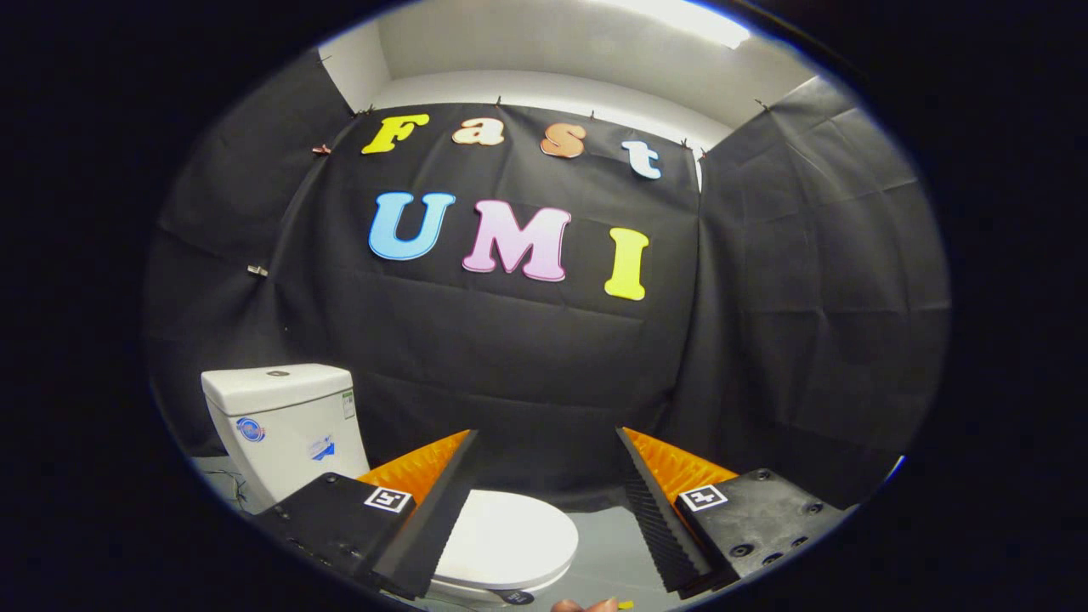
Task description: Open the toilet lid.
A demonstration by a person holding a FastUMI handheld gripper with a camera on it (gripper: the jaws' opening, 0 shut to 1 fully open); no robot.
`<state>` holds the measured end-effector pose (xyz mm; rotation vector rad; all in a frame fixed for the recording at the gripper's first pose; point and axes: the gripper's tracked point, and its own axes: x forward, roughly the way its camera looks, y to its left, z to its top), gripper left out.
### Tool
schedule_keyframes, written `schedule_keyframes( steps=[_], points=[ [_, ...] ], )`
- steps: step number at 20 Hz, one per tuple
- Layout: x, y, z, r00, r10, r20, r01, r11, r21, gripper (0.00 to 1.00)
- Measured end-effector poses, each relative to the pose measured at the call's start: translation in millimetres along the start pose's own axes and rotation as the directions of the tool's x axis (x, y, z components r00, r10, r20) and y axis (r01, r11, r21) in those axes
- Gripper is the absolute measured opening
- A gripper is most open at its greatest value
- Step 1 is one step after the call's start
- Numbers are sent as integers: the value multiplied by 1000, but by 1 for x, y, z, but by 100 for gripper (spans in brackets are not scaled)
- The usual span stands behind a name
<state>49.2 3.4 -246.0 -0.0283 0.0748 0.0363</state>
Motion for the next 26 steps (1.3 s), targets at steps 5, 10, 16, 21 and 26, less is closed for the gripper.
schedule_keyframes(
  steps=[5, 10, 16, 21, 26],
  points=[
    [3, -1, -70, 992, 31, -122, -24, 998, 61, 98],
    [1, -5, -123, 974, 70, -217, -42, 991, 129, 99],
    [0, -10, -184, 934, 127, -334, -35, 962, 269, 99],
    [1, -21, -248, 865, 164, -474, 74, 892, 445, 99],
    [-6, -22, -304, 763, 271, -587, 188, 775, 603, 99]
  ],
)
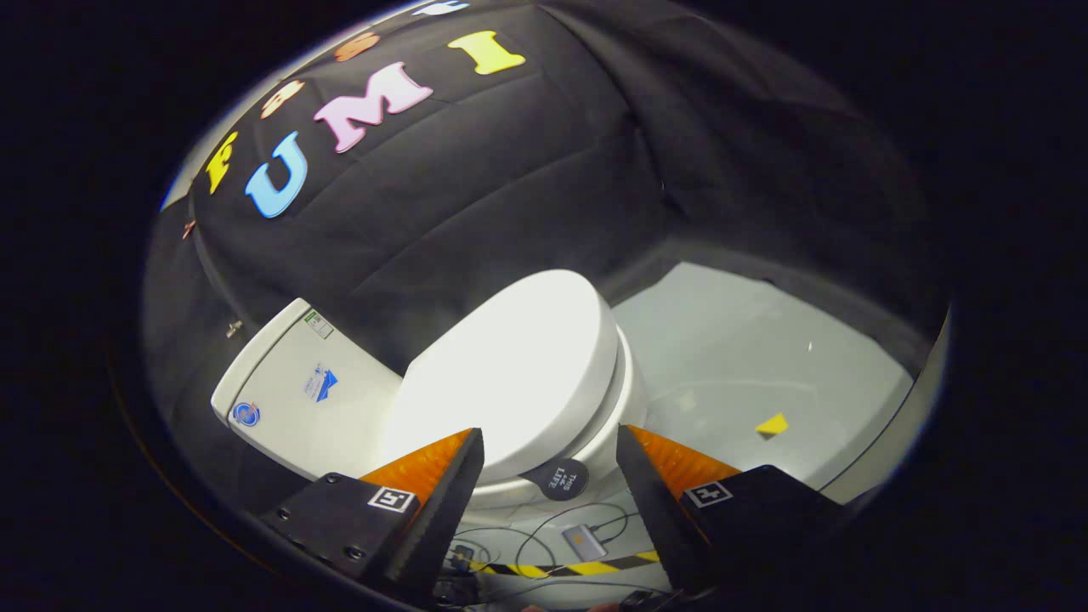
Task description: Open the toilet lid.
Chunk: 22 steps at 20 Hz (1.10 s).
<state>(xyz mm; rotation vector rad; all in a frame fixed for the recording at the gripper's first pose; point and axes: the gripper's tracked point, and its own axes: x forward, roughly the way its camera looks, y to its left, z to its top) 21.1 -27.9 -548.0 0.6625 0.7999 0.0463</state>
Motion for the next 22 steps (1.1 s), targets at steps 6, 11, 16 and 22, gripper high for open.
schedule_keyframes(
  steps=[6, 11, 16, 22],
  points=[
    [25, -9, -37, 981, 96, -168, -49, 963, 264, 99],
    [46, -2, -50, 963, 168, -212, -77, 922, 381, 99],
    [56, -14, -58, 958, 145, -249, -42, 926, 375, 58],
    [48, -8, -44, 963, 147, -224, -53, 924, 378, 14]
  ],
)
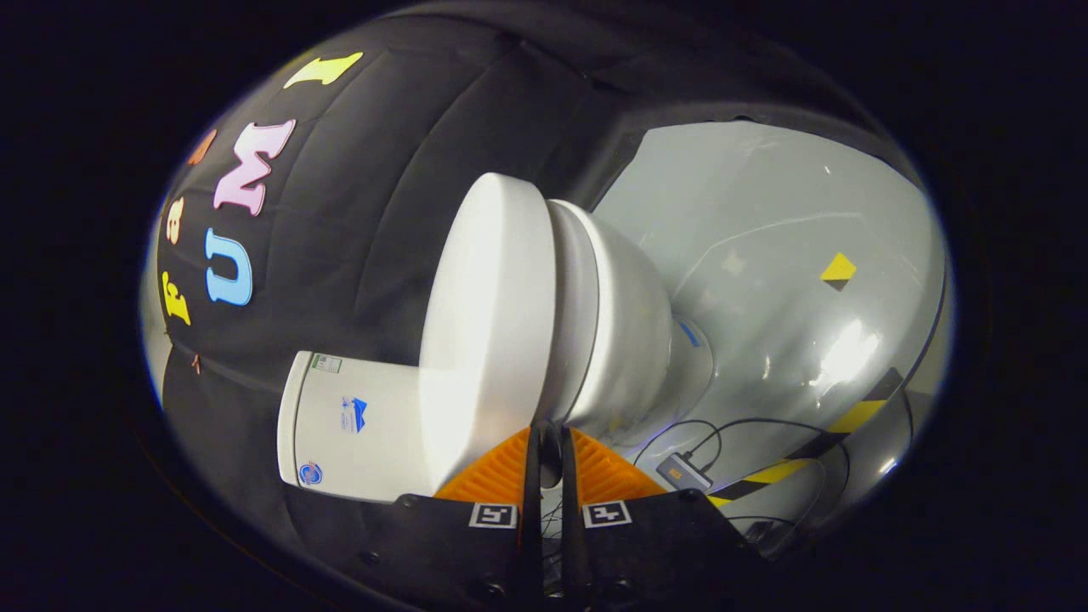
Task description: Open the toilet lid.
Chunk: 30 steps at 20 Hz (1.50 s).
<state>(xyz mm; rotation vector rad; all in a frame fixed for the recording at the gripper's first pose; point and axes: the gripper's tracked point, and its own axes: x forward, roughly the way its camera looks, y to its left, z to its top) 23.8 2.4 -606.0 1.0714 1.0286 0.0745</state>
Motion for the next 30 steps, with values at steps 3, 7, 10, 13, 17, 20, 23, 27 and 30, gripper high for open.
schedule_keyframes(
  steps=[3, 7, 10, 13, 17, 20, 23, 27, 30],
  points=[
    [-3, 6, -1, 998, -63, 10, 63, 998, -28, 11],
    [-17, 30, 2, 995, -78, 55, 82, 994, -77, 11],
    [-28, 53, 5, 993, -82, 80, 92, 987, -133, 9],
    [-37, 71, 6, 988, -112, 107, 131, 973, -192, 9],
    [-52, 106, 7, 982, -105, 157, 140, 962, -233, 9],
    [-61, 137, 2, 976, -106, 192, 162, 939, -303, 9],
    [-69, 161, -4, 958, -133, 256, 231, 885, -404, 8],
    [-76, 184, -10, 932, -164, 322, 306, 833, -460, 9],
    [-78, 201, -17, 929, -158, 334, 307, 835, -456, 9]
  ],
)
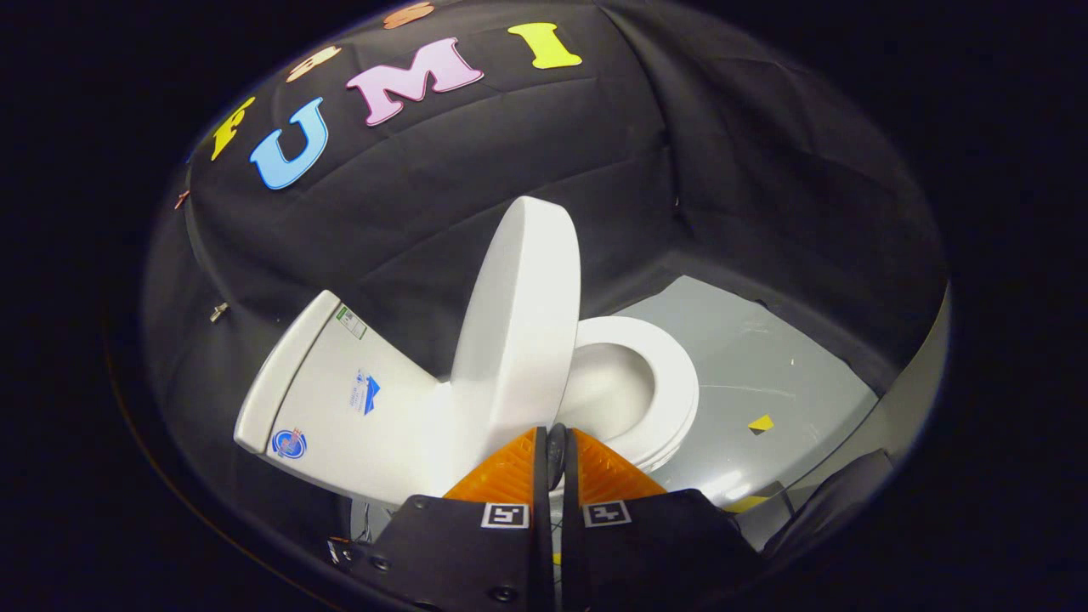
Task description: Open the toilet lid.
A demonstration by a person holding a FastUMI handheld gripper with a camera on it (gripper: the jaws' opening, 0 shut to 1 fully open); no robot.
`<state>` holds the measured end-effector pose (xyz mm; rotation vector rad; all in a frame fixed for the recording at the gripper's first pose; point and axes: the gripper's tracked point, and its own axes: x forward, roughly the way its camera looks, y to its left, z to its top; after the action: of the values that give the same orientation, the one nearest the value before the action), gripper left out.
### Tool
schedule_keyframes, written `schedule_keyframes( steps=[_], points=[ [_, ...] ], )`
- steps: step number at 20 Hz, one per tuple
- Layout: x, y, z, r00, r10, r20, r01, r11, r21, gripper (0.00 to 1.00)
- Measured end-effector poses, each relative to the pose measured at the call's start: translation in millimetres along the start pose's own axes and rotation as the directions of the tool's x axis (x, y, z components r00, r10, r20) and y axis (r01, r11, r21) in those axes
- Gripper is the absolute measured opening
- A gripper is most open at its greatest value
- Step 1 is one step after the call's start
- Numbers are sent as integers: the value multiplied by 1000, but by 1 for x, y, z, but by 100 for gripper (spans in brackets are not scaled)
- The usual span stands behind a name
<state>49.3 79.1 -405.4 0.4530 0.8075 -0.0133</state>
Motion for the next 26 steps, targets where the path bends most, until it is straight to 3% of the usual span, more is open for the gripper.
schedule_keyframes(
  steps=[13, 26],
  points=[
    [-22, 68, 8, 995, -39, 92, 54, 985, -163, 9],
    [-41, 163, -6, 983, 21, 183, 45, 935, -352, 9]
  ],
)
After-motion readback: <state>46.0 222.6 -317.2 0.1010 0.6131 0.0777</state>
